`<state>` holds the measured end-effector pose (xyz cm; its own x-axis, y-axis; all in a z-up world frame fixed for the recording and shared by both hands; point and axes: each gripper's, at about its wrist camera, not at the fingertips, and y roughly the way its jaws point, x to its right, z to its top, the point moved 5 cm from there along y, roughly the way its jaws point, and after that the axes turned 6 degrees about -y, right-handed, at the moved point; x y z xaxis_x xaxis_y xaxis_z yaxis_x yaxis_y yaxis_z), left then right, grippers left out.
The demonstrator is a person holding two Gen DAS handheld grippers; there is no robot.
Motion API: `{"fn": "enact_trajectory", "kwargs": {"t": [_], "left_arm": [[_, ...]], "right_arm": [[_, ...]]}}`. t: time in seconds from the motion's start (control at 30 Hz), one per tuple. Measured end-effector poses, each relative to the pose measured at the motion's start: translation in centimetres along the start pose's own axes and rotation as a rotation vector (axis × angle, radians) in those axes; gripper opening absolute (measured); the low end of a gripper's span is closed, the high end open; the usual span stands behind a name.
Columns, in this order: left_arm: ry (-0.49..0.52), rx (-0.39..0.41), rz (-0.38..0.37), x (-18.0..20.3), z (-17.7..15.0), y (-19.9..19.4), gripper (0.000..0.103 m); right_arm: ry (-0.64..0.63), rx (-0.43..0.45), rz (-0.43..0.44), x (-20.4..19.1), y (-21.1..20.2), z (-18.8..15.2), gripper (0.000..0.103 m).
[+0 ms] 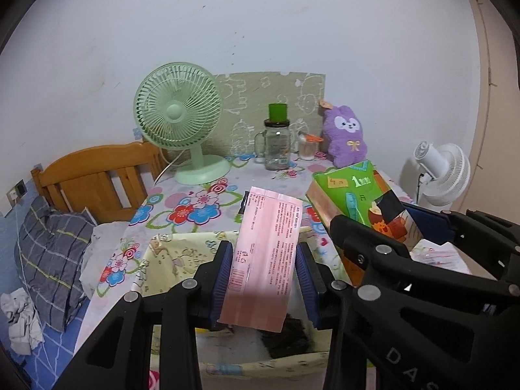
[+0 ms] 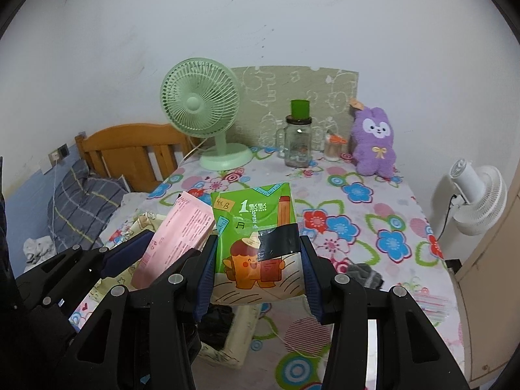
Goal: Organize soft objects
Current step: 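Release the pink packet into the fabric box while the right gripper lowers the green box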
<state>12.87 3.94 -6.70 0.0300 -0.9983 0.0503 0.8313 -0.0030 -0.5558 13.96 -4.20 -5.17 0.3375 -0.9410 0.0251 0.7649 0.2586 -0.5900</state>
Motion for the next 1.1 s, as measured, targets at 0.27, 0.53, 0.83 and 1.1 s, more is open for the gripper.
{"fn": "enact_trajectory", "kwargs": {"t": [0.27, 0.53, 0.83, 1.1], "left_arm": [[-0.011, -0.028, 0.035, -2.5, -0.6, 1.8, 0.040], [-0.020, -0.065, 0.088, -4.8, -1.9, 3.4, 0.040], [-0.032, -0.157, 0.106, -6.6, -3.7, 5.2, 0.043], [-0.054, -0.186, 0.095, -7.2, -3.8, 5.7, 0.056]], "right_arm": [[-0.017, -0.032, 0.032, -2.1, 2.3, -0.1, 0.051], [-0.036, -0.064, 0.059, -4.0, 4.4, -0.6, 0.050], [-0.044, -0.119, 0.086, -5.5, 6.6, -1.5, 0.050], [-0.048, -0.156, 0.112, -6.3, 8.4, -1.7, 0.050]]}}
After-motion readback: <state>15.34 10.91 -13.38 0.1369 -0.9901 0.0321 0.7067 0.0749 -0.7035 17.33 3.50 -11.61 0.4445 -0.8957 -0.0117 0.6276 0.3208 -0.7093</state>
